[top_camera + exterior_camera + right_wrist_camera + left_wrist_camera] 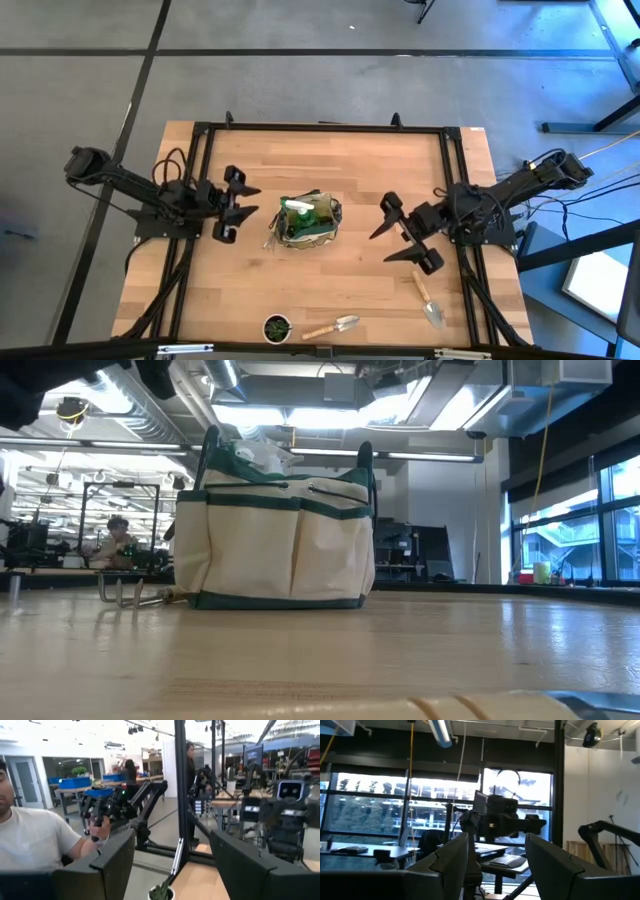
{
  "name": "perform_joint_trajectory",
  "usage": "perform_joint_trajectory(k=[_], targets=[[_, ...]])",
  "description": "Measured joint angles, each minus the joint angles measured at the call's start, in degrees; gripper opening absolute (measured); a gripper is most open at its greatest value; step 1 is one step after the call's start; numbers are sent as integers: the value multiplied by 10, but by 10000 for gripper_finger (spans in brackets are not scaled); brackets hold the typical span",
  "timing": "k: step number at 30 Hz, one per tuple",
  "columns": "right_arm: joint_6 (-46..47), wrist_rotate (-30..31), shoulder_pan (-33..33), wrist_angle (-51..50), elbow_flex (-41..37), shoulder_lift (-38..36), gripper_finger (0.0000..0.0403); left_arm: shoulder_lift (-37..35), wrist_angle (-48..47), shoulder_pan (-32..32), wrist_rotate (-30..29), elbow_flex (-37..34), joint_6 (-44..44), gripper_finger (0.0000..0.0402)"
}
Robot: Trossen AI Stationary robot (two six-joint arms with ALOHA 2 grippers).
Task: Pick & Place Garden tools in Gardening bag
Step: Adjust the green gardening bag
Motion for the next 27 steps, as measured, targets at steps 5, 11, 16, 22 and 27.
perform_joint_trajectory(k=[5, 11, 16, 22, 27], targets=[[19, 49, 0, -37, 0, 0, 259, 0, 0, 15, 0, 0, -10, 191], [63, 149, -1, -119, 0, 0, 259, 0, 0, 19, 0, 0, -12, 191], [88, 165, -10, -171, 0, 0, 259, 0, 0, 19, 0, 0, -15, 191], [116, 165, -25, -190, 0, 0, 259, 0, -1, 19, 0, 0, -16, 191], [147, 176, -37, -210, 0, 0, 259, 0, -1, 19, 0, 0, -16, 191]])
